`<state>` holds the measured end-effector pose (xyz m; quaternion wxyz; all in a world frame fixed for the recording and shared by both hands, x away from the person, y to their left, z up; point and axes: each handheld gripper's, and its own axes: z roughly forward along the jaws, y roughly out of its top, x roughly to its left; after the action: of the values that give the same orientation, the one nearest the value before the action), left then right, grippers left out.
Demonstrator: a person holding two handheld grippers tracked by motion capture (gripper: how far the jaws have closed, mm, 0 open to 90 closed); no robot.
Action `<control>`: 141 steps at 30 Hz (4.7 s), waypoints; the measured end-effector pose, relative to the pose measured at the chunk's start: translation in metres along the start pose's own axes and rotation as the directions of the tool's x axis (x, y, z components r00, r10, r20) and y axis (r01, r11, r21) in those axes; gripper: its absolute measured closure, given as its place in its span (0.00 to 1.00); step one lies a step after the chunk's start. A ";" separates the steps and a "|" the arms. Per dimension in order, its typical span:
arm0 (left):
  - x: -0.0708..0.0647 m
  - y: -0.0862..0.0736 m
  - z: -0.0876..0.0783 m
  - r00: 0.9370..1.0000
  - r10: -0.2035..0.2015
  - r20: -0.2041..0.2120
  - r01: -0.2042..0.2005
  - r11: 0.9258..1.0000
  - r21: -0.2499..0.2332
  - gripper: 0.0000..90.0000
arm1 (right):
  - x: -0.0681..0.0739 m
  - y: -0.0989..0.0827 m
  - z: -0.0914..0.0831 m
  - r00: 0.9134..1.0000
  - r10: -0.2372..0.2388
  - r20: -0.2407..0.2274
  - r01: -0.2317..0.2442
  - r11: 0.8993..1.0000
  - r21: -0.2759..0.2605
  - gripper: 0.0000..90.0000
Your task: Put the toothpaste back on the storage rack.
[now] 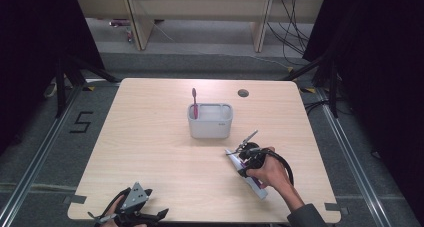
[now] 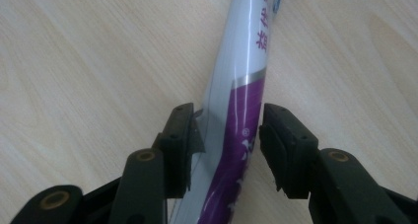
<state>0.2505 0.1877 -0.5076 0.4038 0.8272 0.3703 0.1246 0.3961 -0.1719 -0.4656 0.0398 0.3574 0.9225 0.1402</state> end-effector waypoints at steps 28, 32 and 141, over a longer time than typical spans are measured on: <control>0.000 -0.001 -0.001 1.000 0.020 -0.005 -0.020 1.000 0.011 0.18 | 0.001 0.010 0.009 0.999 -0.010 -0.038 0.014 0.994 0.113 0.70; 0.000 -0.001 0.000 1.000 0.019 -0.003 -0.019 1.000 0.002 0.18 | 0.001 0.011 0.009 0.999 -0.011 -0.041 0.016 0.991 0.130 0.71; 0.002 -0.002 -0.004 1.000 0.009 -0.002 -0.009 1.000 0.000 0.19 | -0.014 0.076 -0.098 0.999 -0.008 -0.054 -0.028 0.773 -0.633 0.84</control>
<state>0.2490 0.1920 -0.5070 0.4029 0.8287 0.3671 0.1272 0.4388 -0.1507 -0.3509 0.1323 0.3243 0.8202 0.4523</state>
